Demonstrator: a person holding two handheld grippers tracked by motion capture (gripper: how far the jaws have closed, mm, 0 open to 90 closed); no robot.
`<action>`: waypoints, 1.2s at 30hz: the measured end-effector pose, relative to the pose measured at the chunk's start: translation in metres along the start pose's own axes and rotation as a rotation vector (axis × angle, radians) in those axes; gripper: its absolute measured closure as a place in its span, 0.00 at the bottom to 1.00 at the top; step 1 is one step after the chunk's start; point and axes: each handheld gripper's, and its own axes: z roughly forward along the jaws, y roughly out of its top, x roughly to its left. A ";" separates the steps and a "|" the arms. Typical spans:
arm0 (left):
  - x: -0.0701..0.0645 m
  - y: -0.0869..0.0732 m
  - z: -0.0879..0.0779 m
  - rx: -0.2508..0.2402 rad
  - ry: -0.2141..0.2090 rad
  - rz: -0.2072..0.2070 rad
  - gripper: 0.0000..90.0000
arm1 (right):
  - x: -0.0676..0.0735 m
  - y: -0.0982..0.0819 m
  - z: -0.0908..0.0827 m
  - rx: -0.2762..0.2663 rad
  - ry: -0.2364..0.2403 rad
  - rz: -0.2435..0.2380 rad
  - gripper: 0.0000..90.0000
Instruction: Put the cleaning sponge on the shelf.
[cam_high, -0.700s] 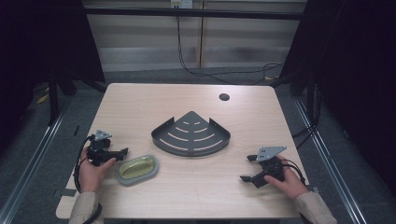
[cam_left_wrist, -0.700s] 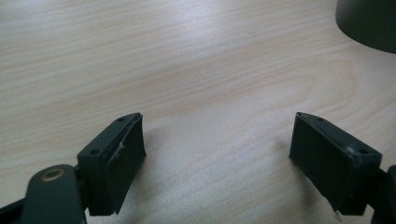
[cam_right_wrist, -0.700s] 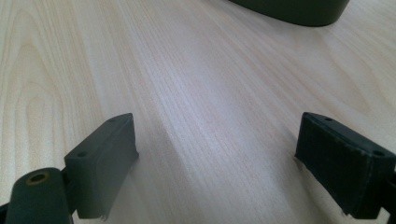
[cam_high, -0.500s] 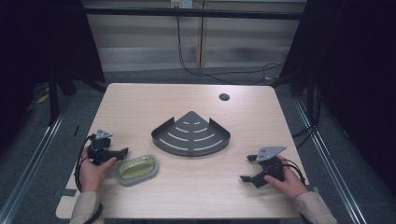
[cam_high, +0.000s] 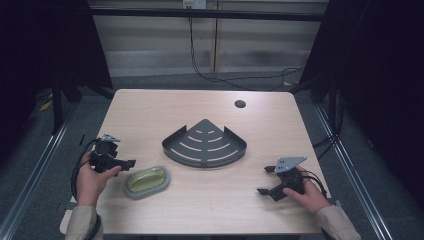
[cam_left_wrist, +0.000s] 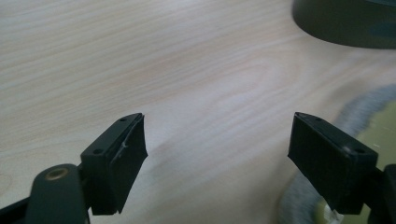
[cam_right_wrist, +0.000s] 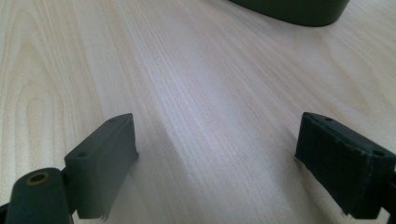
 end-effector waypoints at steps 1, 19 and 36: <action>-0.001 0.002 -0.002 0.025 -0.007 0.011 0.23 | 0.000 0.000 0.000 0.001 0.000 0.000 0.13; -0.034 0.035 -0.028 0.244 -0.111 0.180 0.26 | 0.000 0.000 0.000 0.001 -0.002 0.001 0.13; -0.071 0.051 -0.030 0.385 -0.209 0.352 0.37 | 0.000 0.000 0.000 0.001 -0.002 0.002 0.13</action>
